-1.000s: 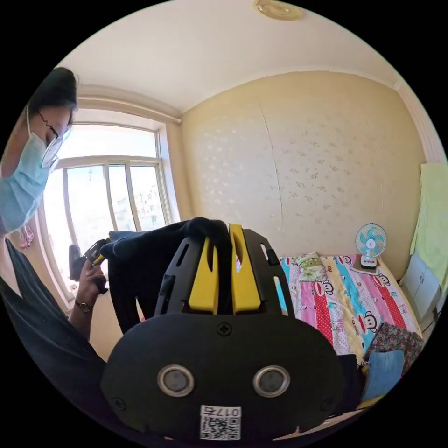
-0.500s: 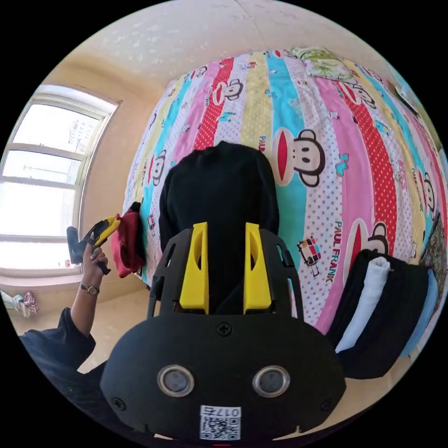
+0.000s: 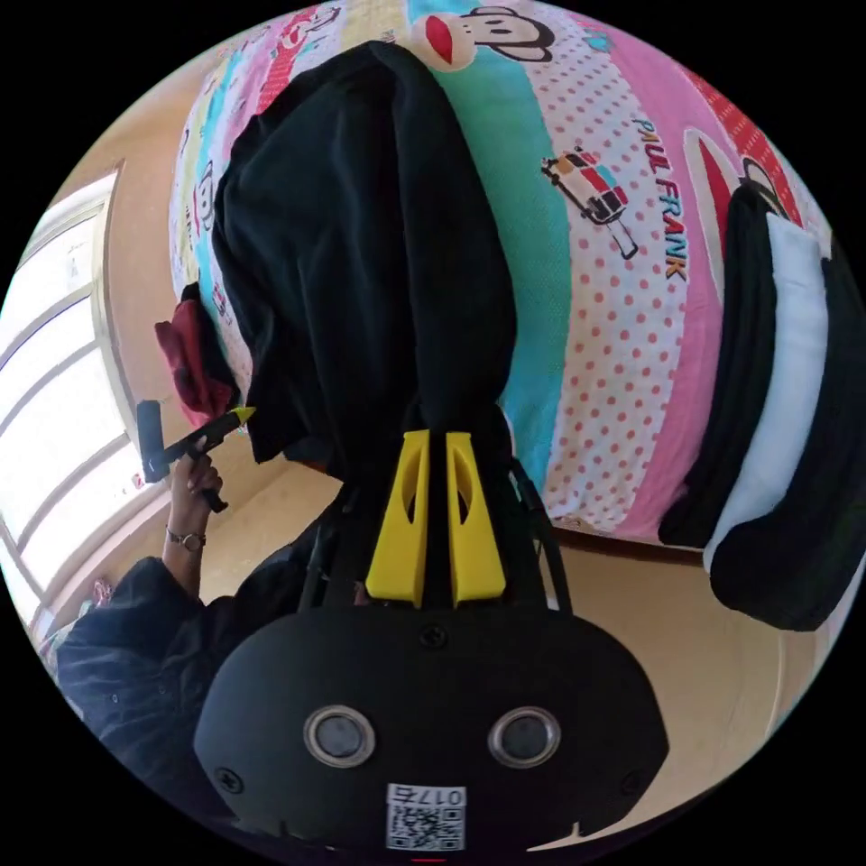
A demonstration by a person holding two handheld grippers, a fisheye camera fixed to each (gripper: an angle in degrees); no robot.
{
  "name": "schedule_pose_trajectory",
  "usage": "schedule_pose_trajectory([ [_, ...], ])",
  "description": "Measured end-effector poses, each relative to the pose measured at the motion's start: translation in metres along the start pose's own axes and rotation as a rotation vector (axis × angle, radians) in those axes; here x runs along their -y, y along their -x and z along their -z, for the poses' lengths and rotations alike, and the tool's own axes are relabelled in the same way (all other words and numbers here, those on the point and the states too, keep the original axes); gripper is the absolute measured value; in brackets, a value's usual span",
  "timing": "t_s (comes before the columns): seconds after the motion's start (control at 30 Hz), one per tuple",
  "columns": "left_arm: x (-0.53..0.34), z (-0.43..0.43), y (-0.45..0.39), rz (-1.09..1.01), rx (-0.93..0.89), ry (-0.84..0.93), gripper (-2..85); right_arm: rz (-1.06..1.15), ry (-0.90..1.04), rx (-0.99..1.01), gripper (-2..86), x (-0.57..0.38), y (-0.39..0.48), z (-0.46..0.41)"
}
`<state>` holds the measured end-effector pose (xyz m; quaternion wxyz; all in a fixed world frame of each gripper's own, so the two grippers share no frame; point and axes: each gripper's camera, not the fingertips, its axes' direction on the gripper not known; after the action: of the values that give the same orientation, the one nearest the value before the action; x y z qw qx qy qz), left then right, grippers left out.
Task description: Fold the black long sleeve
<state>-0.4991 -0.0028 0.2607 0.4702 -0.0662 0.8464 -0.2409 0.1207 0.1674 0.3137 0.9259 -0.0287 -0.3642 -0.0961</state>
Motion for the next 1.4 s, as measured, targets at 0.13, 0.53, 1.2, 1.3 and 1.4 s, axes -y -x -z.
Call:
schedule_pose_trajectory([
  [0.13,-0.055,0.204,0.049,0.005,-0.181,-0.377,4.3,-0.248,-0.378,-0.235,4.3,-0.051,-0.058,0.139],
  [0.53,-0.104,0.160,0.121,0.337,-0.176,-0.349,15.1,-0.149,-0.079,0.064,13.1,-0.020,-0.069,-0.028],
  [1.2,-0.167,0.153,0.114,0.431,-0.029,-0.022,7.6,-0.337,-0.224,0.127,12.4,-0.117,-0.162,0.004],
  [1.3,-0.178,0.167,0.107,0.450,0.000,-0.029,7.3,-0.534,-0.488,0.216,13.5,-0.130,-0.205,0.021],
  [1.4,-0.181,0.175,0.090,0.423,0.062,-0.015,7.4,-0.614,-0.634,0.291,12.9,-0.128,-0.229,0.007],
])
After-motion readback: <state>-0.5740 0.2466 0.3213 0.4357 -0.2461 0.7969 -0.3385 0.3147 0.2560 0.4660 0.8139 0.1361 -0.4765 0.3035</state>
